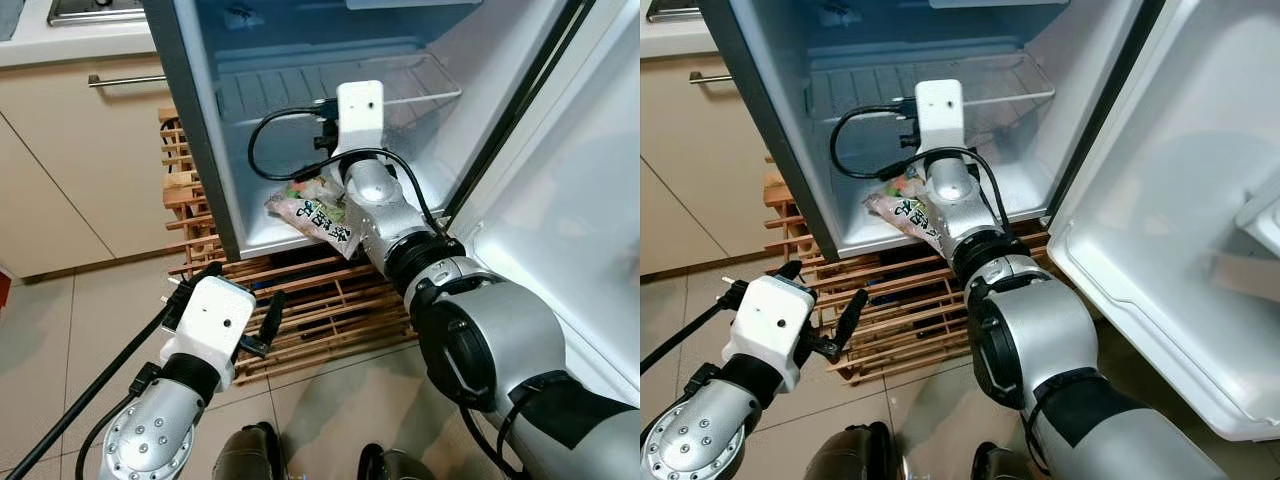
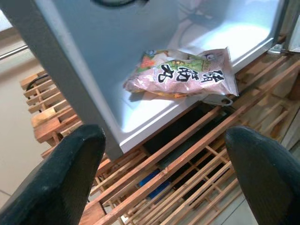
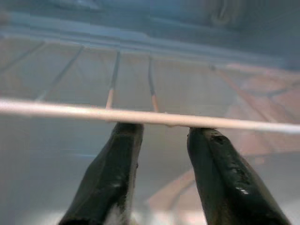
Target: Restocking fridge
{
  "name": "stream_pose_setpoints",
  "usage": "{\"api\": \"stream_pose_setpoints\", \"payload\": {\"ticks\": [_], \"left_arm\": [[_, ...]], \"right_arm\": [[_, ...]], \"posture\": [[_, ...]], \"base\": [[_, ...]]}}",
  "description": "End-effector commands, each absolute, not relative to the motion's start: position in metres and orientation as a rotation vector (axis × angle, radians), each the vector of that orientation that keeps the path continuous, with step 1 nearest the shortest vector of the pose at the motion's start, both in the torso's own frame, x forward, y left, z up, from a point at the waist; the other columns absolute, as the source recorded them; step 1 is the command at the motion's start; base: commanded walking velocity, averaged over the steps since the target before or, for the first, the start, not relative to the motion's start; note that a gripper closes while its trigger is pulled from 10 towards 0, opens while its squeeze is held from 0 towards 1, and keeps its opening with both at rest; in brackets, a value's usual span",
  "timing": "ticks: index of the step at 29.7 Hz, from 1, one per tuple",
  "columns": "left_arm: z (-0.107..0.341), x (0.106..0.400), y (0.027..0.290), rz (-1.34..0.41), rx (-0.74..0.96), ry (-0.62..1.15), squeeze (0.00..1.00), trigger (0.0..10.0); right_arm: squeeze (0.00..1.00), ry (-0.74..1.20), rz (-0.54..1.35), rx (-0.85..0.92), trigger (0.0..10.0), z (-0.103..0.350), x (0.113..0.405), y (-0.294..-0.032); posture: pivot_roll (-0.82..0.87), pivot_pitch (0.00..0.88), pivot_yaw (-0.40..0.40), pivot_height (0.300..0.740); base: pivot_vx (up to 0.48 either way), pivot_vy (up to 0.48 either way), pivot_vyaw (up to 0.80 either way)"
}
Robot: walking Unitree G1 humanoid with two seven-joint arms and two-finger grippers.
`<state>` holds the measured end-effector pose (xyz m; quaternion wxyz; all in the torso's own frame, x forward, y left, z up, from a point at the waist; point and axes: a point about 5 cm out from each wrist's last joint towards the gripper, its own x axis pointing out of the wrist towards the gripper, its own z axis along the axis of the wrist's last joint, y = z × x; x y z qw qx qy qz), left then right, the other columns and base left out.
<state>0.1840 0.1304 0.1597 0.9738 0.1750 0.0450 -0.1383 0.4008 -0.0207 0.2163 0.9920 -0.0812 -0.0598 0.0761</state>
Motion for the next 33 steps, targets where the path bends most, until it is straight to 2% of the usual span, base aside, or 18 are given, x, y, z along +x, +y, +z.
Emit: {"api": "stream_pose_setpoints", "payload": {"ticks": [1, 2, 6, 13, 14, 18, 19, 22, 25, 32, 33], "left_arm": [[0.157, 0.186, 0.13, -0.27, 0.362, 0.093, 0.0, 10.0], [0.155, 0.188, 0.13, -0.265, 0.359, 0.099, 0.0, 10.0], [0.151, 0.192, 0.131, -0.26, 0.357, 0.104, 0.0, 10.0], [0.143, 0.209, 0.136, -0.232, 0.335, 0.102, 0.0, 10.0], [0.139, 0.217, 0.139, -0.216, 0.321, 0.107, 0.0, 10.0], [0.134, 0.224, 0.141, -0.203, 0.307, 0.114, 0.0, 10.0], [0.132, 0.233, 0.141, -0.196, 0.284, 0.113, 0.0, 10.0], [0.131, 0.243, 0.14, -0.195, 0.264, 0.1, 0.0, 10.0], [0.13, 0.258, 0.138, -0.193, 0.24, 0.082, 0.0, 10.0], [0.133, 0.282, 0.132, -0.24, 0.22, 0.046, 0.0, 10.0], [0.133, 0.282, 0.132, -0.24, 0.22, 0.046, 0.0, 10.0]], "right_arm": [[1.0, -0.175, 0.126, -0.21, 10.0, 0.218, 0.4, -0.023], [0.0, -0.208, 0.105, -0.207, 10.0, 0.218, 0.399, -0.024], [0.0, -0.247, 0.1, -0.182, 10.0, 0.215, 0.395, -0.024], [0.0, -0.254, 0.105, -0.15, 10.0, 0.161, 0.374, -0.043], [0.0, -0.246, 0.101, -0.154, 10.0, 0.142, 0.365, -0.058], [0.0, -0.252, 0.11, -0.167, 10.0, 0.132, 0.358, -0.069], [0.0, -0.256, 0.116, -0.161, 10.0, 0.123, 0.35, -0.081], [0.0, -0.262, 0.111, -0.164, 10.0, 0.117, 0.342, -0.095], [0.0, -0.26, 0.053, -0.211, 10.0, 0.108, 0.33, -0.122], [0.0, -0.125, -0.068, -0.333, 10.0, 0.078, 0.296, -0.18], [0.0, -0.125, -0.068, -0.333, 10.0, 0.078, 0.296, -0.18]], "posture": [[0.31, 0.184, -0.047, 0.74], [0.29, 0.184, -0.047, 0.74], [0.27, 0.182, -0.043, 0.74], [0.16, 0.118, -0.048, 0.74], [0.11, 0.068, -0.059, 0.74], [0.08, 0.04, -0.059, 0.74], [0.05, 0.005, -0.059, 0.74], [0.03, 0.0, -0.056, 0.74], [-0.01, 0.0, -0.046, 0.74], [-0.07, 0.0, 0.005, 0.74], [-0.07, 0.0, 0.005, 0.74]], "base": [[0.0, 0.0, 0.0], [0.0, 0.0, 0.0], [0.0, 0.0, 0.0], [0.0, 0.0, 0.0], [0.0, 0.0, 0.0], [0.0, 0.0, 0.0], [0.0, 0.0, 0.0], [0.0, 0.0, 0.0], [0.0, 0.0, 0.0], [0.0, 0.0, 0.0], [0.0, 0.0, 0.0]]}}
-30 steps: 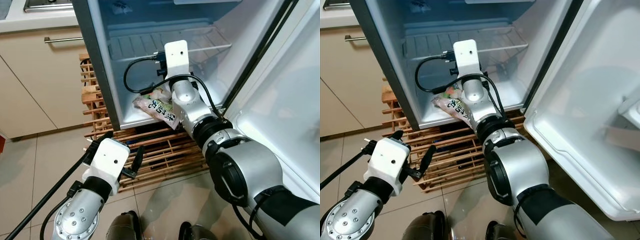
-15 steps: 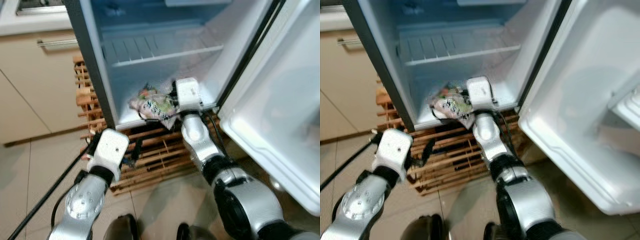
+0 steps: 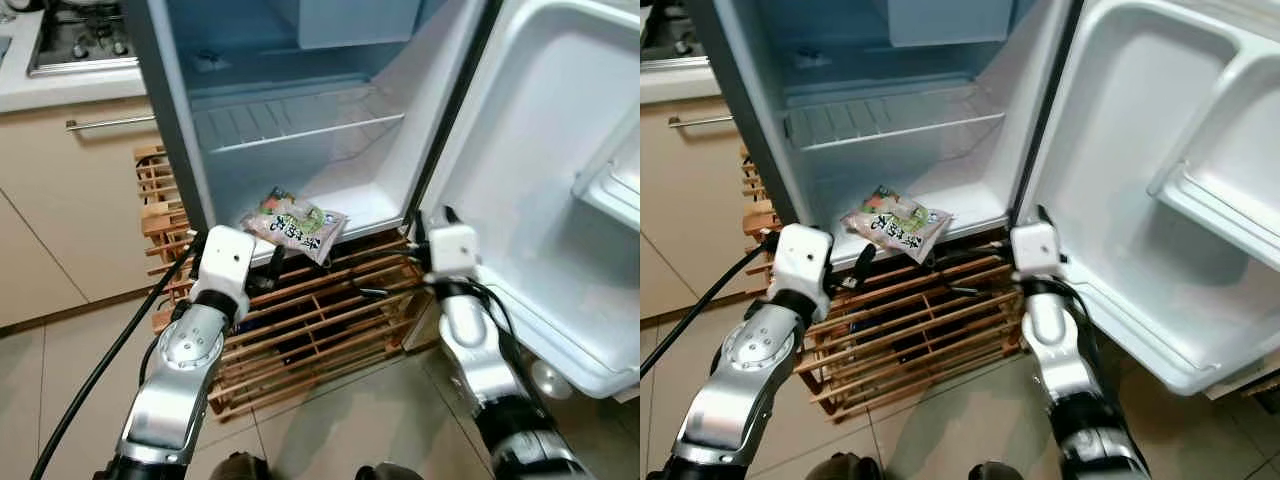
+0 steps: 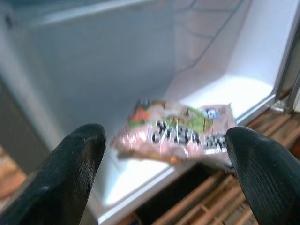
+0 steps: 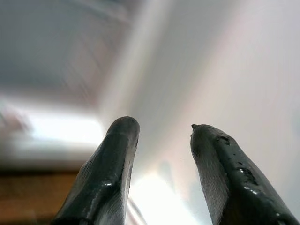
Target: Restocking fridge
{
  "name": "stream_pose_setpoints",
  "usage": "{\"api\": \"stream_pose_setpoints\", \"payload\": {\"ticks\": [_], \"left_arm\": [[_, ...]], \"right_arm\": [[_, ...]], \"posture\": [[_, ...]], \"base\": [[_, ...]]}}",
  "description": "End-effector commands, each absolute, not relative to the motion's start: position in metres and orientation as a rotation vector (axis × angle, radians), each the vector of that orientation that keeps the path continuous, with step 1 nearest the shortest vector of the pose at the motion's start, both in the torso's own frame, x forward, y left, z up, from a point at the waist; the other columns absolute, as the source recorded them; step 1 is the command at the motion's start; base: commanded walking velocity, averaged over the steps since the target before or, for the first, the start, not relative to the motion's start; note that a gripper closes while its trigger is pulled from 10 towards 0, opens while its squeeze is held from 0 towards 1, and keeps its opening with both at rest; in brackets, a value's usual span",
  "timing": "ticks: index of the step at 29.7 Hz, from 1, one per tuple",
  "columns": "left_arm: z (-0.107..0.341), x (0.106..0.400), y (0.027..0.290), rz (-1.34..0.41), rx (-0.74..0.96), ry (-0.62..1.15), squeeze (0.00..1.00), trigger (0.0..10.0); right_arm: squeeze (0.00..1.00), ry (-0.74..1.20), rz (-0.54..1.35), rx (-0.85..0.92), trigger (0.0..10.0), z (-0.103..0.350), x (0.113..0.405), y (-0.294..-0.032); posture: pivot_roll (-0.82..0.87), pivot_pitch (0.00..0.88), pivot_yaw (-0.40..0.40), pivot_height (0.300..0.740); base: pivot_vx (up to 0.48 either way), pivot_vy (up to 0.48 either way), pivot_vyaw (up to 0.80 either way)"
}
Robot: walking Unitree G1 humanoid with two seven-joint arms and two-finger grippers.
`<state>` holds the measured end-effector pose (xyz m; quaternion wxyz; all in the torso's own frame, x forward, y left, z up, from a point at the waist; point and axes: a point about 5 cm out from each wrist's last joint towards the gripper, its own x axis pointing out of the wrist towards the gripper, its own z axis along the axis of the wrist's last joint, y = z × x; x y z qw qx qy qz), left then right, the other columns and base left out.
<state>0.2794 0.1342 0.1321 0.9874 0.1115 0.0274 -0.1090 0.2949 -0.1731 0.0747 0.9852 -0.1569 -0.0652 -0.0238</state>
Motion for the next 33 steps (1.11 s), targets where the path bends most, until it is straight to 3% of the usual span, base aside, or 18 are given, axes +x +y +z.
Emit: {"api": "stream_pose_setpoints", "payload": {"ticks": [1, 3, 8, 15, 18, 20, 25, 26, 27, 28, 29, 31, 33], "left_arm": [[0.133, 0.284, 0.132, -0.246, 0.223, 0.041, 0.0, 10.0], [0.133, 0.29, 0.132, -0.257, 0.228, 0.032, 0.0, 10.0], [0.134, 0.293, 0.134, -0.272, 0.239, 0.024, 0.0, 10.0], [0.135, 0.297, 0.136, -0.279, 0.25, 0.011, 0.0, 10.0], [0.135, 0.297, 0.137, -0.274, 0.25, 0.007, 0.0, 10.0], [0.135, 0.297, 0.14, -0.261, 0.249, 0.004, 0.0, 10.0], [0.13, 0.294, 0.138, -0.249, 0.24, 0.006, 0.0, 10.0], [0.127, 0.293, 0.136, -0.243, 0.223, 0.015, 0.0, 10.0], [0.127, 0.293, 0.136, -0.243, 0.223, 0.015, 0.0, 10.0], [0.125, 0.292, 0.135, -0.238, 0.203, 0.023, 0.0, 10.0], [0.125, 0.292, 0.135, -0.238, 0.203, 0.023, 0.0, 10.0], [0.113, 0.295, 0.134, -0.189, 0.075, 0.094, 0.0, 10.0], [0.11, 0.296, 0.133, -0.179, 0.059, 0.108, 0.0, 10.0]], "right_arm": [[0.0, -0.108, -0.075, -0.348, 10.0, 0.076, 0.293, -0.184], [0.0, -0.031, -0.169, -0.406, 10.0, 0.064, 0.281, -0.213], [0.0, 0.006, -0.251, -0.449, 10.0, 0.06, 0.278, -0.235], [0.0, 0.111, -0.38, -0.623, 10.0, 0.063, 0.282, -0.288], [0.0, 0.108, -0.394, -0.643, 10.0, 0.068, 0.285, -0.293], [0.0, 0.026, -0.358, -0.607, 10.0, 0.082, 0.296, -0.279], [0.0, -0.103, -0.144, -0.388, 10.0, 0.091, 0.308, -0.211], [0.0, -0.061, -0.059, -0.169, 10.0, 0.084, 0.304, -0.185], [0.0, -0.061, -0.059, -0.169, 10.0, 0.084, 0.304, -0.185], [0.0, -0.002, -0.01, -0.016, 10.0, 0.078, 0.301, -0.174], [0.0, -0.002, -0.01, -0.016, 10.0, 0.078, 0.301, -0.174], [0.0, 0.083, 0.131, 0.208, 10.0, 0.068, 0.288, -0.152], [0.0, 0.086, 0.132, 0.202, 10.0, 0.067, 0.286, -0.154]], "posture": [[-0.08, 0.0, 0.009, 0.74], [-0.08, 0.0, 0.036, 0.74], [-0.08, 0.0, 0.054, 0.74], [-0.06, 0.0, 0.048, 0.74], [-0.06, 0.0, 0.048, 0.74], [-0.05, 0.0, 0.027, 0.74], [-0.05, 0.0, 0.016, 0.74], [-0.05, 0.0, 0.013, 0.74], [-0.05, 0.0, 0.013, 0.74], [-0.05, 0.0, 0.013, 0.74], [-0.05, 0.0, 0.013, 0.74], [-0.07, 0.0, 0.016, 0.74], [-0.08, 0.0, 0.017, 0.74]], "base": [[0.0, 0.0, 0.0], [0.0, 0.0, 0.0], [0.0, 0.0, 0.0], [0.0, 0.0, 0.0], [0.0, 0.0, 0.0], [0.0, 0.0, 0.0], [0.0, 0.0, 0.0], [0.0, 0.0, 0.0], [0.0, 0.0, 0.0], [0.0, 0.0, 0.0], [0.0, 0.0, 0.0], [0.0, 0.0, 0.0], [0.0, 0.0, 0.0]]}}
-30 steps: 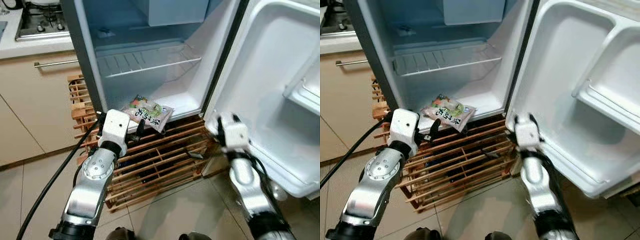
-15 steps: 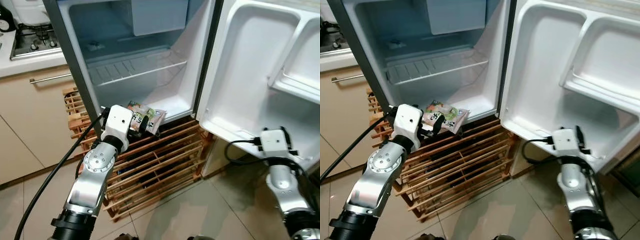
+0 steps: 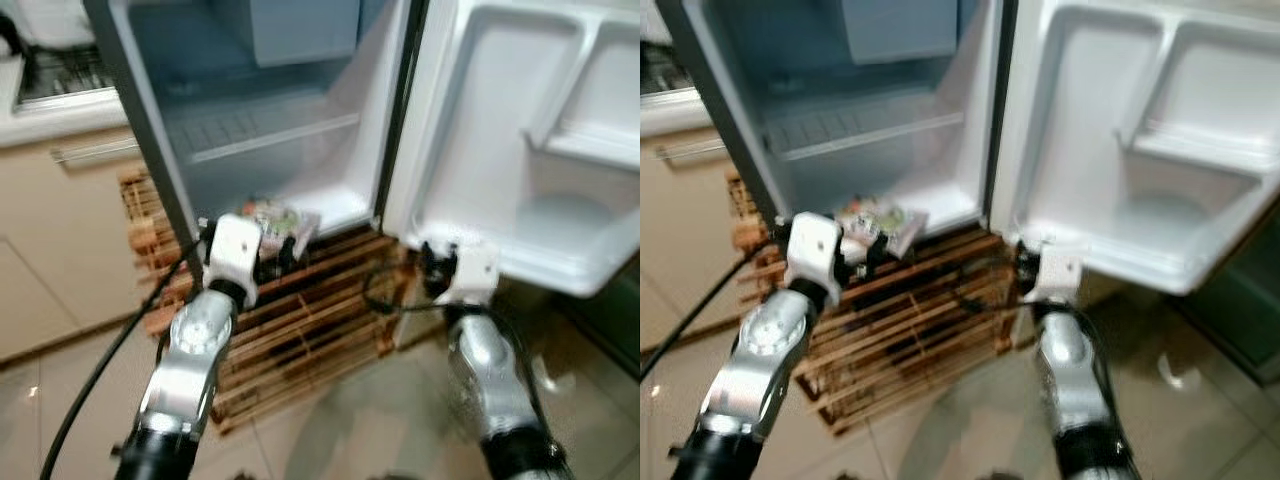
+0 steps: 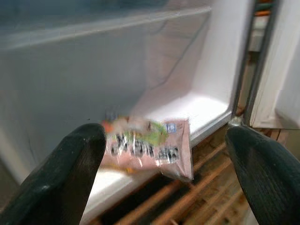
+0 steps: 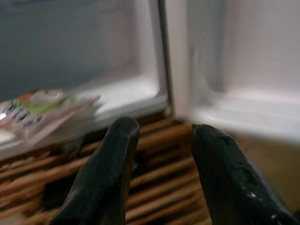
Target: Restocking fridge
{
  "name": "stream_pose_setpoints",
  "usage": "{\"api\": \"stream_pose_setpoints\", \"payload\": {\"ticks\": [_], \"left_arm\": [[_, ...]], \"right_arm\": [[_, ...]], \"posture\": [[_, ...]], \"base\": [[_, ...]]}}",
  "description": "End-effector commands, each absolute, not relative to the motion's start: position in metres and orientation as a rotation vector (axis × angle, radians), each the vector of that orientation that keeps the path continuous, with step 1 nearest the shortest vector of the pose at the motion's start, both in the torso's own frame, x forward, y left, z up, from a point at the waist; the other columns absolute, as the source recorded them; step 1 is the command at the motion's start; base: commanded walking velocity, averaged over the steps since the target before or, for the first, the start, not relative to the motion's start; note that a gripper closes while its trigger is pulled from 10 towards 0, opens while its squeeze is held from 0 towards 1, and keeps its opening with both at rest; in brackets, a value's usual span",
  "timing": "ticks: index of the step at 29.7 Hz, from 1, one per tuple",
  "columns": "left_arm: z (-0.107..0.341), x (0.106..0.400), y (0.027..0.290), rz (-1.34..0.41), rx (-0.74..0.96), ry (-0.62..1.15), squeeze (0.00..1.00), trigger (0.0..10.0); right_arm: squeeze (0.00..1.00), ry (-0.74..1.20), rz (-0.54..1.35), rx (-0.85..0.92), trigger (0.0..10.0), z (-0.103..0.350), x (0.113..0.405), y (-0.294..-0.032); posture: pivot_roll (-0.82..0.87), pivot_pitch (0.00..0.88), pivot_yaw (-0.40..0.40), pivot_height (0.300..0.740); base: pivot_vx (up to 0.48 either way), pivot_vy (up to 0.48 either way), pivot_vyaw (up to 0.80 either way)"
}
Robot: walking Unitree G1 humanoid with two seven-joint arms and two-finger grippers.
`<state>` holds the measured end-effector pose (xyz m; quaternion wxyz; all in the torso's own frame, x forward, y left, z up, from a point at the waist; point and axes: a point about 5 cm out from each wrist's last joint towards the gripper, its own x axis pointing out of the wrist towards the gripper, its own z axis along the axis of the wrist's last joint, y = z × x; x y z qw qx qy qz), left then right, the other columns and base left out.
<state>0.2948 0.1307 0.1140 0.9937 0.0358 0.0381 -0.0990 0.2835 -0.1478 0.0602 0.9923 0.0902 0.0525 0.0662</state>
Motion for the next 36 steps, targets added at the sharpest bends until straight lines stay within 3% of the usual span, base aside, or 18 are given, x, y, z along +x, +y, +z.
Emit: {"api": "stream_pose_setpoints", "payload": {"ticks": [1, 9, 16, 27, 36], "left_arm": [[0.109, 0.297, 0.133, -0.179, 0.051, 0.107, 0.0, 10.0], [0.112, 0.304, 0.122, -0.214, 0.016, 0.085, 0.0, 10.0], [0.111, 0.305, 0.124, -0.193, -0.008, 0.084, 0.0, 10.0], [0.119, 0.301, 0.129, -0.197, 0.034, 0.035, 0.0, 10.0], [0.129, 0.295, 0.126, -0.259, 0.097, 0.0, 0.0, 10.0]], "right_arm": [[0.0, 0.089, 0.124, 0.193, 10.0, 0.067, 0.284, -0.157], [0.0, 0.119, 0.121, 0.141, 10.0, 0.069, 0.28, -0.175], [0.0, 0.157, 0.183, 0.133, 10.0, 0.067, 0.279, -0.167], [0.0, 0.213, 0.349, 0.059, 10.0, 0.064, 0.278, -0.142], [0.0, 0.305, 0.463, 0.103, 10.0, 0.056, 0.271, -0.128]], "posture": [[-0.08, 0.0, 0.018, 0.74], [-0.12, 0.0, 0.027, 0.74], [-0.11, 0.0, 0.025, 0.74], [-0.08, 0.0, 0.012, 0.74], [-0.06, 0.0, 0.01, 0.74]], "base": [[0.0, 0.0, 0.0], [0.388, 0.0, 0.0], [0.48, 0.0, 0.0], [0.437, 0.0, 0.56], [0.0, 0.0, 0.0]]}}
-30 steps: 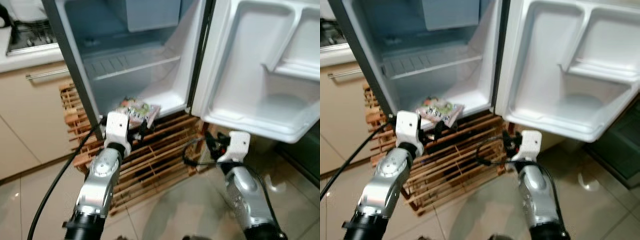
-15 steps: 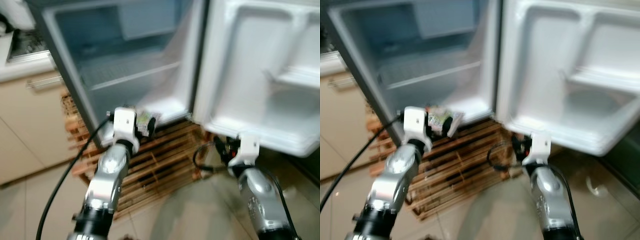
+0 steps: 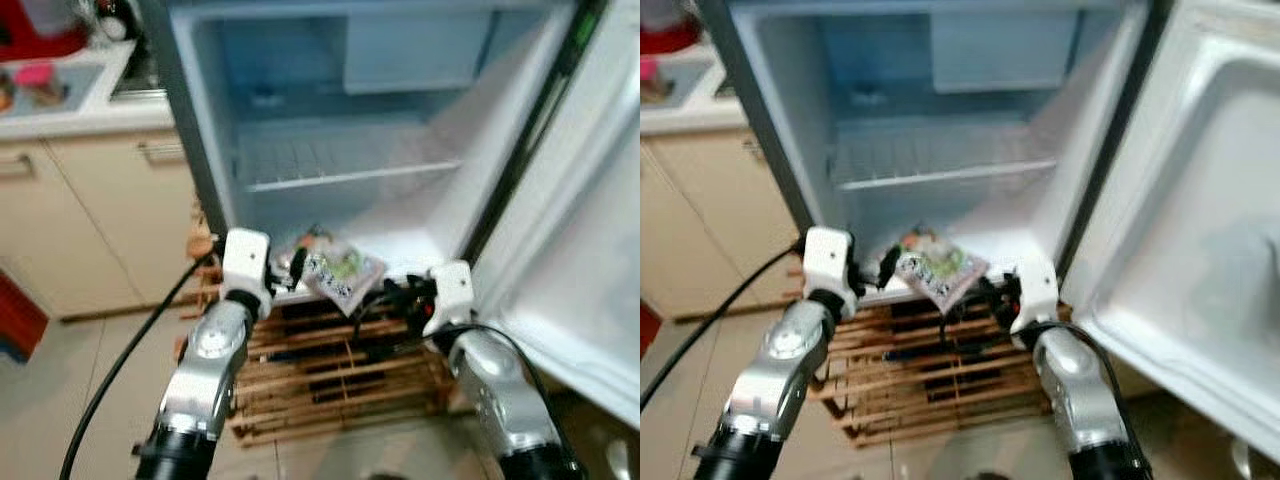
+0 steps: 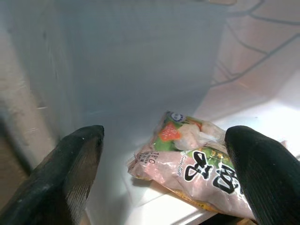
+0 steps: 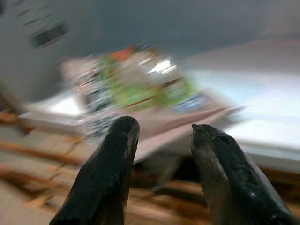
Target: Restocking fridge
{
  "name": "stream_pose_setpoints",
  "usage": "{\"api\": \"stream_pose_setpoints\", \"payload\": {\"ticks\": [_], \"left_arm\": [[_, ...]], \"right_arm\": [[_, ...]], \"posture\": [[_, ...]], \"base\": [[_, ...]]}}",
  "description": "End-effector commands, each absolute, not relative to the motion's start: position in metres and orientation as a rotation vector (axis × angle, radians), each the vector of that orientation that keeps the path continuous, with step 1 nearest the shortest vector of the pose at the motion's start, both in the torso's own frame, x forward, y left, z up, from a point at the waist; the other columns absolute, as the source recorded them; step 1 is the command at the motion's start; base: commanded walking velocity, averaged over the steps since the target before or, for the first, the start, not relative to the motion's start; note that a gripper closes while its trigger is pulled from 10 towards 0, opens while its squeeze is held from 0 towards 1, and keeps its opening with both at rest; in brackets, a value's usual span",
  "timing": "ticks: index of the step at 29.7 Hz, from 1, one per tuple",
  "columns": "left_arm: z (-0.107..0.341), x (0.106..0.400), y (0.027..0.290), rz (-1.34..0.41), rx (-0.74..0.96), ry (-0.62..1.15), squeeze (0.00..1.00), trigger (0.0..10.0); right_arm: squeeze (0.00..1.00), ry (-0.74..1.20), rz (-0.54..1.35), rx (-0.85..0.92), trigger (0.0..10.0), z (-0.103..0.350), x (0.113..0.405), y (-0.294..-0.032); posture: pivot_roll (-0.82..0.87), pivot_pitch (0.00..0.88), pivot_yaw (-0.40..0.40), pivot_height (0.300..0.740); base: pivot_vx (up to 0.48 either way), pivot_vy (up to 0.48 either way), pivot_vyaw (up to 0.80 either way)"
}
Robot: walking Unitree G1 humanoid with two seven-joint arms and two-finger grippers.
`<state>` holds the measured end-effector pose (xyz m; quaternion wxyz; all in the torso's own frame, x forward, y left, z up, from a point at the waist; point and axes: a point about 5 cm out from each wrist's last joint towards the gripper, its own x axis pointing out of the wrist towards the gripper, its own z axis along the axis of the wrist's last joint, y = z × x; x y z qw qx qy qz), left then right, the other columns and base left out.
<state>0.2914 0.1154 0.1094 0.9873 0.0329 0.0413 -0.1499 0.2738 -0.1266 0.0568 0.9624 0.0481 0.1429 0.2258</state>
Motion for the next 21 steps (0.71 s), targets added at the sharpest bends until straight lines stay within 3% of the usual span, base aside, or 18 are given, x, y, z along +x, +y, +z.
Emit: {"api": "stream_pose_setpoints", "payload": {"ticks": [1, 14, 21], "left_arm": [[0.129, 0.291, 0.126, -0.287, 0.117, 0.006, 0.0, 10.0], [0.114, 0.254, 0.153, -0.353, 0.183, 0.115, 0.0, 10.0], [0.099, 0.224, 0.171, -0.284, 0.167, 0.194, 0.0, 10.0]], "right_arm": [[0.0, 0.338, 0.477, 0.111, 10.0, 0.052, 0.269, -0.129], [0.0, 0.402, 0.524, 0.131, 10.0, 0.046, 0.257, -0.126], [0.0, 0.405, 0.518, 0.163, 10.0, 0.04, 0.282, -0.086]], "posture": [[-0.06, 0.0, 0.008, 0.74], [-0.05, 0.0, -0.002, 0.74], [0.02, 0.0, -0.021, 0.74]], "base": [[0.0, 0.0, 0.0], [0.0, 0.0, 0.0], [0.0, 0.0, 0.0]]}}
